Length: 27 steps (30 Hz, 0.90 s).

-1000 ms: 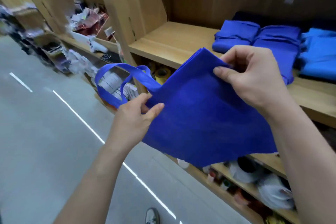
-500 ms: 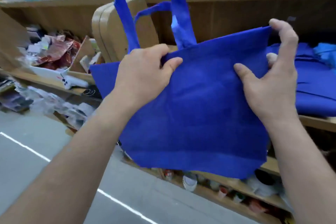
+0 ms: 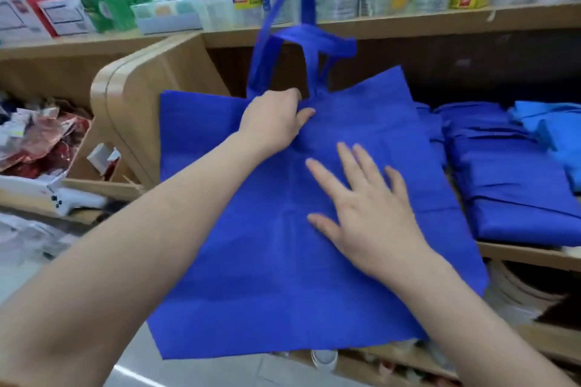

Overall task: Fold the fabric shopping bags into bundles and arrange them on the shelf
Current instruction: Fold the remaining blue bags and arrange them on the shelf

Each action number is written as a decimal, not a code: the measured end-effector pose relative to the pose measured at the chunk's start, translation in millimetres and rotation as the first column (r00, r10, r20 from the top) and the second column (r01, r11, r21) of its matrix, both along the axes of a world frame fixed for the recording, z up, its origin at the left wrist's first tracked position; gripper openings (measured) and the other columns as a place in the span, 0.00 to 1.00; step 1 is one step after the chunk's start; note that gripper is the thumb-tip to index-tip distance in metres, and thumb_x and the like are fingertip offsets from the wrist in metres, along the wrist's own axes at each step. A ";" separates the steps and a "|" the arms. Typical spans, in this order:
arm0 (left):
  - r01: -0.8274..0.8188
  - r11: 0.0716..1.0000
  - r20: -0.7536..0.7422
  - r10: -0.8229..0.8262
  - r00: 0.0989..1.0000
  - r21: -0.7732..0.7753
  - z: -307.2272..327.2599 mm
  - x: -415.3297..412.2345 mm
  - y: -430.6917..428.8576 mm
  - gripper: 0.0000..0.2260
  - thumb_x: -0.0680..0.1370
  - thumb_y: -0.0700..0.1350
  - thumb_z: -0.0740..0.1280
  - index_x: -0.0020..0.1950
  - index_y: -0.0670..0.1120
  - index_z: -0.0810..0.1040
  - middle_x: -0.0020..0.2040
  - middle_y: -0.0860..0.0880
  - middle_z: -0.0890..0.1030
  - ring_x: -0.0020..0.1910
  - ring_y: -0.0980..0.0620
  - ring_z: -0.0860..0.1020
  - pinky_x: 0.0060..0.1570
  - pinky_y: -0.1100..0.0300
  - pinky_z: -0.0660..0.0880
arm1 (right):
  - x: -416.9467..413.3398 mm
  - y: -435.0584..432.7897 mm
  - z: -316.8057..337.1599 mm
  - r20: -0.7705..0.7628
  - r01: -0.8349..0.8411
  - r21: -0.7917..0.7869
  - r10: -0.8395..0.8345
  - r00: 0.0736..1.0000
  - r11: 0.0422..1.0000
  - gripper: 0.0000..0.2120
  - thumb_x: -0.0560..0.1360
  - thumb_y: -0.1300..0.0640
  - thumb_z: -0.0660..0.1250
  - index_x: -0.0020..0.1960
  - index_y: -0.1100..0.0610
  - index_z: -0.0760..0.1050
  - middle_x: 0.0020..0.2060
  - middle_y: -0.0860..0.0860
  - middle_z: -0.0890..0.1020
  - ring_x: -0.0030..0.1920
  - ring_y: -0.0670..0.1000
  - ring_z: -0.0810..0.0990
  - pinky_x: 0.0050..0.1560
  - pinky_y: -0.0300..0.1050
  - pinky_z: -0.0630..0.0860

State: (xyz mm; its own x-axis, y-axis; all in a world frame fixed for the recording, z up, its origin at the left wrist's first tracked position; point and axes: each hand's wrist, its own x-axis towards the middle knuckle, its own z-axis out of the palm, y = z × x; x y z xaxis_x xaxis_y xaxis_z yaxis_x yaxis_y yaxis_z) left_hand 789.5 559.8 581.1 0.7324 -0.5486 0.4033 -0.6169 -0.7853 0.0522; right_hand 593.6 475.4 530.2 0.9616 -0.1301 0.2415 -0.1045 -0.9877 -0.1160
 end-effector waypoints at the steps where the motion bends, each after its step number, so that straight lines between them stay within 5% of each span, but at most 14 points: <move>1: 0.032 0.999 -0.093 -0.033 0.995 -0.015 -8.1 5.0 -0.9 0.16 0.80 0.54 0.64 0.58 0.42 0.73 0.50 0.40 0.82 0.53 0.37 0.78 0.45 0.50 0.71 | 2.8 0.2 -7.0 -0.144 -0.007 0.020 0.009 0.990 1.000 0.32 0.79 0.32 0.48 0.78 0.39 0.42 0.80 0.54 0.43 0.79 0.53 0.40 0.75 0.61 0.47; 3: 0.109 0.993 -0.318 -0.118 0.941 -0.047 -16.6 6.3 4.1 0.21 0.79 0.49 0.68 0.68 0.45 0.67 0.52 0.43 0.83 0.54 0.42 0.80 0.52 0.50 0.75 | 6.5 -2.0 -16.3 -0.238 0.012 0.010 -0.009 0.971 1.000 0.36 0.72 0.28 0.31 0.78 0.38 0.38 0.80 0.51 0.42 0.79 0.51 0.39 0.76 0.58 0.44; 5: 0.201 0.976 -0.467 -0.217 0.857 -0.083 -17.4 -3.9 24.2 0.30 0.77 0.44 0.70 0.75 0.50 0.59 0.59 0.46 0.79 0.55 0.47 0.80 0.58 0.52 0.75 | 8.5 -3.3 -16.6 -0.256 0.023 0.015 -0.018 0.967 1.000 0.42 0.66 0.28 0.25 0.78 0.38 0.38 0.80 0.49 0.43 0.79 0.50 0.40 0.76 0.56 0.43; 9: 0.379 0.917 -0.391 -0.397 0.830 -0.128 -25.4 -41.9 104.5 0.15 0.75 0.42 0.72 0.60 0.55 0.79 0.58 0.61 0.80 0.57 0.60 0.78 0.60 0.60 0.73 | 9.3 -3.4 -10.5 -0.318 0.056 0.018 -0.047 0.947 0.998 0.40 0.67 0.27 0.26 0.77 0.36 0.38 0.80 0.47 0.42 0.79 0.48 0.40 0.77 0.54 0.43; 11: 0.419 0.901 -0.426 -0.426 0.798 -0.116 -32.0 -57.5 149.8 0.12 0.74 0.53 0.72 0.57 0.57 0.81 0.59 0.68 0.76 0.62 0.67 0.73 0.63 0.70 0.67 | 11.2 1.2 -8.7 -0.325 0.097 0.018 -0.085 0.942 0.995 0.37 0.69 0.29 0.29 0.77 0.36 0.38 0.80 0.46 0.42 0.79 0.47 0.40 0.77 0.53 0.42; 14: 0.461 0.887 -0.452 -0.398 0.798 0.032 -55.5 -57.2 187.4 0.30 0.72 0.73 0.55 0.72 0.63 0.68 0.73 0.68 0.62 0.74 0.67 0.57 0.72 0.68 0.53 | 13.1 8.5 -9.8 -0.315 0.150 0.024 -0.135 0.939 0.988 0.35 0.72 0.30 0.33 0.78 0.36 0.43 0.80 0.45 0.45 0.79 0.47 0.42 0.77 0.53 0.44; 17: 0.489 0.855 -0.386 -0.398 0.832 0.172 -70.9 -42.6 189.1 0.33 0.73 0.75 0.40 0.77 0.66 0.53 0.79 0.61 0.53 0.78 0.60 0.51 0.75 0.59 0.47 | 16.7 13.4 -15.5 -0.158 0.186 0.015 -0.181 0.971 0.982 0.36 0.73 0.27 0.35 0.77 0.38 0.55 0.78 0.48 0.57 0.78 0.49 0.52 0.74 0.56 0.52; 20: 0.487 0.852 -0.374 -0.395 0.839 0.194 -71.4 -25.4 173.5 0.34 0.72 0.73 0.36 0.77 0.66 0.49 0.80 0.60 0.50 0.78 0.59 0.49 0.76 0.55 0.47 | 6.4 19.8 -12.9 0.020 0.155 0.025 -0.156 0.988 0.988 0.34 0.73 0.30 0.45 0.74 0.42 0.65 0.75 0.49 0.66 0.75 0.50 0.61 0.64 0.59 0.61; 22: 0.487 0.844 -0.381 -0.385 0.841 0.222 -68.6 -16.0 162.4 0.35 0.72 0.72 0.37 0.78 0.64 0.48 0.80 0.59 0.48 0.78 0.59 0.47 0.76 0.52 0.47 | -11.5 23.4 -10.8 -0.053 0.109 0.040 -0.106 0.993 0.993 0.38 0.68 0.24 0.49 0.75 0.36 0.58 0.78 0.47 0.58 0.76 0.47 0.55 0.67 0.59 0.59; 25: 0.468 0.855 -0.440 -0.339 0.832 0.225 -62.6 -3.2 149.1 0.25 0.80 0.65 0.46 0.77 0.65 0.51 0.80 0.59 0.49 0.78 0.60 0.46 0.76 0.48 0.46 | -35.4 32.7 -12.8 -0.353 0.058 -0.099 -0.089 0.931 0.993 0.51 0.58 0.18 0.52 0.74 0.31 0.33 0.79 0.44 0.37 0.78 0.47 0.39 0.73 0.57 0.49; 27: 0.432 0.877 -0.479 -0.292 0.828 0.212 -57.1 2.8 140.9 0.21 0.83 0.58 0.51 0.76 0.66 0.54 0.80 0.59 0.49 0.79 0.58 0.46 0.76 0.45 0.45 | -37.6 36.4 -15.8 -0.370 0.048 -0.169 -0.109 0.923 0.985 0.51 0.62 0.23 0.58 0.74 0.32 0.30 0.79 0.45 0.37 0.79 0.50 0.40 0.73 0.57 0.50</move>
State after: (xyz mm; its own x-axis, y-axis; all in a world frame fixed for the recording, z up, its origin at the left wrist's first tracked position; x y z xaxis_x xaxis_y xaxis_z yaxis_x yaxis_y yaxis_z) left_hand 792.3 700.7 524.0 0.5136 -0.8491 -0.1236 -0.8311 -0.5281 0.1741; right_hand 556.0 511.8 514.4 0.9734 -0.1992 -0.1135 -0.1884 -0.9771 0.0992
